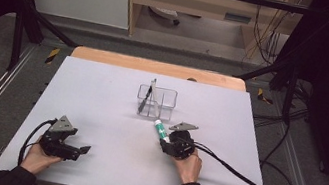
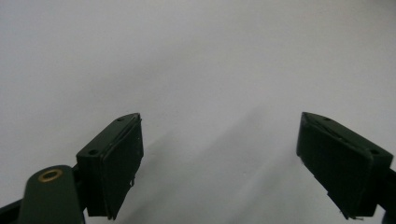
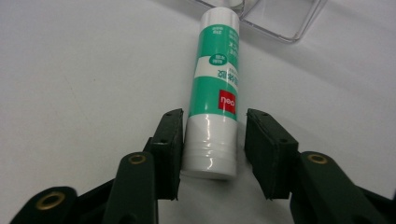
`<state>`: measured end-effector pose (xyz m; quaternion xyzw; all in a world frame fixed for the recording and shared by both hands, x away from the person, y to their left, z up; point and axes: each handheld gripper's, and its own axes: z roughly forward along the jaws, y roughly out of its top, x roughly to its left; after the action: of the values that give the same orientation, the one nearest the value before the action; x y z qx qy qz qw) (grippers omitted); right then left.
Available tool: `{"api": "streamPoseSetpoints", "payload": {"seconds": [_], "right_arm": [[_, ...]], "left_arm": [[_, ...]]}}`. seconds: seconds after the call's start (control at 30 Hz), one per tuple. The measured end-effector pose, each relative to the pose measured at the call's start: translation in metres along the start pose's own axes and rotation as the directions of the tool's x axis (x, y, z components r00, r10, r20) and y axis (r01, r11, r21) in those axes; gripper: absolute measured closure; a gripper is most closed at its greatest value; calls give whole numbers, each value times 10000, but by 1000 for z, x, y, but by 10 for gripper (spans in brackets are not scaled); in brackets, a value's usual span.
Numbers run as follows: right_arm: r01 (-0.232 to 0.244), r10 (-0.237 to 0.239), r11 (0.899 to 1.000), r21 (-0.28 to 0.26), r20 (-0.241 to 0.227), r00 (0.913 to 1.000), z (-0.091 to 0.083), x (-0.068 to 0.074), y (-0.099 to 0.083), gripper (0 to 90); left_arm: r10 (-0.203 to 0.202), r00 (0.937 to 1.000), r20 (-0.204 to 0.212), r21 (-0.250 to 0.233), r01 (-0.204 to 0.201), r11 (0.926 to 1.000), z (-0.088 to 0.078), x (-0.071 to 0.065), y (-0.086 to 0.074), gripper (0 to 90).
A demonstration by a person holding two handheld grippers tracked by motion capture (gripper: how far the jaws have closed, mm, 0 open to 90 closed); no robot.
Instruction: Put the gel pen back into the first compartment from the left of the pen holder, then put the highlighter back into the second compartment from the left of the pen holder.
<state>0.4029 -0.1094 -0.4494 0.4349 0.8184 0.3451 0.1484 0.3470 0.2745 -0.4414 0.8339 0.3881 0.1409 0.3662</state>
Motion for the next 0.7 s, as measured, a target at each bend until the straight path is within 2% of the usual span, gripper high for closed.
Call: {"api": "streamPoseSetpoints", "payload": {"seconds": [0.1, 0.37, 0.53, 0.7], "right_arm": [[-5, 5, 10000, -83, 26, 10000, 0, 1, -1, 625], [-404, 404, 9992, 5, 14, 9992, 0, 0, 1, 652], [-212, 219, 9994, -263, 304, 9993, -4, 0, 0, 656], [-177, 185, 9984, -539, 141, 9997, -13, -4, 2, 656]], "left_arm": [[8, 10000, 42, -3, -8, 10000, 0, 0, 0, 146], [-17, 10000, 30, -46, 17, 10000, -1, 1, 0, 146], [-22, 10000, 36, -45, 22, 10000, 0, 1, 0, 146], [-16, 10000, 37, -59, 16, 10000, -1, 0, 0, 146]]}}
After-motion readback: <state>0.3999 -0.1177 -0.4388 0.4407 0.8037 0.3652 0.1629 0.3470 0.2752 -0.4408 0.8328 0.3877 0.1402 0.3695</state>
